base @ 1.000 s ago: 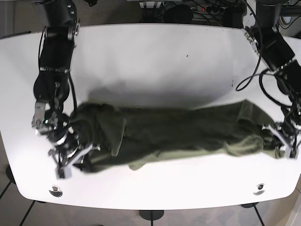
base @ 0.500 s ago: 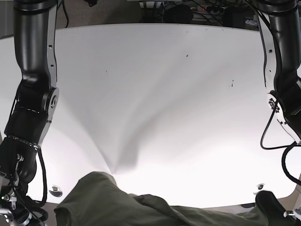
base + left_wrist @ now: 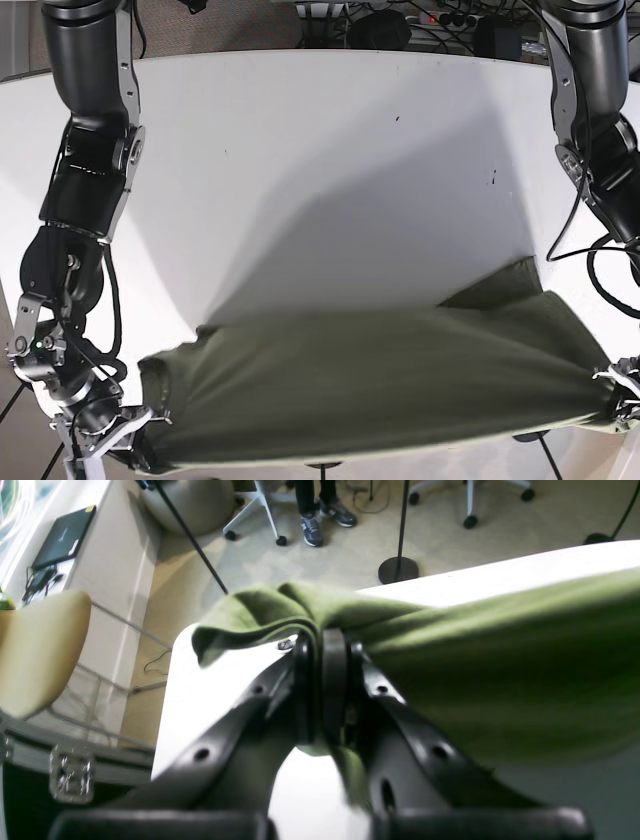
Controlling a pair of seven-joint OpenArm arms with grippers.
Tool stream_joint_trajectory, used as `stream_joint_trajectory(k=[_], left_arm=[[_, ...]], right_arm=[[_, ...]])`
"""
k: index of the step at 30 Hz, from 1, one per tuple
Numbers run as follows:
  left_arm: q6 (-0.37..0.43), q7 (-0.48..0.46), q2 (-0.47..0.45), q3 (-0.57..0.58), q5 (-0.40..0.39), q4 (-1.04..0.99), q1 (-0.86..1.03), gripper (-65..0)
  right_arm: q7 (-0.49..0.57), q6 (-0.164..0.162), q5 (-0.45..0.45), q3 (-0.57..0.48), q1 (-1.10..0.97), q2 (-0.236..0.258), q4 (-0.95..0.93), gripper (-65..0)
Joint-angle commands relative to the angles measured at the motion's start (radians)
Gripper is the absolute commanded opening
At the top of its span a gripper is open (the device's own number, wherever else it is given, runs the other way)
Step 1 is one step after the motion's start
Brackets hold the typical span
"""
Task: Fold the T-shirt properly
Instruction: 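Lift the hem with both grippers and shake the shirt out, then lay the shirt down and drag it flat with both grippers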
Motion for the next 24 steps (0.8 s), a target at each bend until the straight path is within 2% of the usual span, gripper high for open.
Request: stream_joint_trajectory(k=[1,6,10,12,16,19,21,24], left_arm=[[0.007,-0.032,-0.014,0.002,-0.008,0.007,-0.053,-65.0],[0.007,-0.129,-0.011,0.154,-0.008,-0.144,-0.212,-65.0],[0.007,-0.217,-0.015,0.266,-0.006,-0.349,-0.449,-65.0],[0.007,-0.264,-0.018,0.318,-0.008,-0.432,-0.451,-65.0],[0.007,-0.293,-0.02,0.358,-0.013,-0.477,-0.451,-65.0],[0.007,-0.293,-0.063,0.355,-0.016,-0.478,-0.451,-65.0],[0.007,-0.293,-0.064,0.352,-0.019,-0.474,-0.451,-65.0],[0.007,-0.283,-0.104,0.298,-0.069,-0.403,-0.441,-65.0]], right_arm=[[0.059,-0.001,0.004,-0.001,0.062,0.012,-0.009,-63.1],[0.144,-0.001,0.004,-0.087,0.217,0.011,-0.181,-63.1],[0.188,-0.001,0.004,-0.137,0.432,0.019,-0.325,-63.1],[0.185,-0.001,0.004,-0.142,0.524,0.015,-0.353,-63.1],[0.17,-0.001,0.006,-0.154,0.532,0.017,-0.339,-63.1],[0.099,-0.001,0.006,-0.137,0.525,0.022,-0.245,-63.1],[0.081,-0.001,0.004,-0.093,0.433,0.022,-0.178,-63.1],[0.02,-0.001,0.004,-0.038,0.277,0.022,-0.053,-63.1]])
